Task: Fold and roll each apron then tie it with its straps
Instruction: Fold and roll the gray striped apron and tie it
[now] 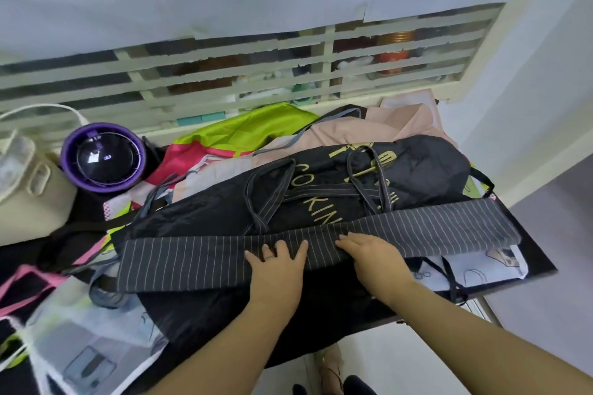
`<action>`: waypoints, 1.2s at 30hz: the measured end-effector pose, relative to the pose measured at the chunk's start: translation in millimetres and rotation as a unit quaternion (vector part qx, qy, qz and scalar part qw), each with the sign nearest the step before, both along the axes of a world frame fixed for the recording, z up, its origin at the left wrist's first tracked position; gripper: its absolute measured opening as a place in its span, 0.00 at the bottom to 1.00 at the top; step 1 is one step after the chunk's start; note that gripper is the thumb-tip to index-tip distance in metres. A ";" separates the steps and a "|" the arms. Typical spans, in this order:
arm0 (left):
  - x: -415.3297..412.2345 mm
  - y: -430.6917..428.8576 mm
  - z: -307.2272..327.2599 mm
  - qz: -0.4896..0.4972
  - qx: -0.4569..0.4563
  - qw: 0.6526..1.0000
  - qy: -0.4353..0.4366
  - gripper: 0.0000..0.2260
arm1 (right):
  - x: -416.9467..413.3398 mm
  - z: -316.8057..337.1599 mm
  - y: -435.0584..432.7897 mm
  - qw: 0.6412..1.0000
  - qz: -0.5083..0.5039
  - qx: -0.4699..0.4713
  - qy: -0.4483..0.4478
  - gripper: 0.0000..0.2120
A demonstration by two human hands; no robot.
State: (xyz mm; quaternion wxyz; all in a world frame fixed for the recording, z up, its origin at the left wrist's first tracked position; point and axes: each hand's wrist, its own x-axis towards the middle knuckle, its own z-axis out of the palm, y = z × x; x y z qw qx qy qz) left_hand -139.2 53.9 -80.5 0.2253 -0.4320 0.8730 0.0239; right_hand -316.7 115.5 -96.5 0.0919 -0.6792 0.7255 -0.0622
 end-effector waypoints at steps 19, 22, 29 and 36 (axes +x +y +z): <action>-38.9 -103.3 195.9 0.064 0.322 0.907 0.263 0.12 | -42.7 250.0 -122.1 0.972 0.147 0.184 0.002 0.13; -42.3 -114.1 249.8 0.087 0.338 0.855 0.384 0.11 | -54.0 287.1 -140.6 0.982 0.141 0.087 -0.094 0.08; -43.9 -142.4 336.5 0.146 0.299 0.692 0.641 0.10 | -69.7 335.0 -142.2 0.845 -0.037 -0.325 -0.423 0.09; -32.7 -158.2 395.5 0.109 0.235 0.652 0.713 0.14 | -46.6 376.8 -149.5 0.851 0.052 -0.129 -0.507 0.30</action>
